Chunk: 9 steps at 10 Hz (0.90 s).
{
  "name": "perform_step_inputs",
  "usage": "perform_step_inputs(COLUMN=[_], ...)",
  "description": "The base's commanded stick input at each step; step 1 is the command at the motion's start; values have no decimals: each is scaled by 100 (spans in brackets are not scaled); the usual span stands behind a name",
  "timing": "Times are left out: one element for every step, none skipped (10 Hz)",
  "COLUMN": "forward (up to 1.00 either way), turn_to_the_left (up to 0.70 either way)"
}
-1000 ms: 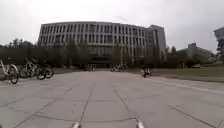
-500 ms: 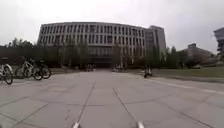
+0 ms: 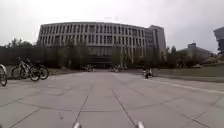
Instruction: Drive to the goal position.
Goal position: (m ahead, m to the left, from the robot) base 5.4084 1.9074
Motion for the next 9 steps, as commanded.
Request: perform_step_inputs(forward=[50, 50, 50, 50, 50, 50, 50, 50, 50], turn_to_the_left=[0, 0, 0, 0, 0, 0, 0, 0, 0])
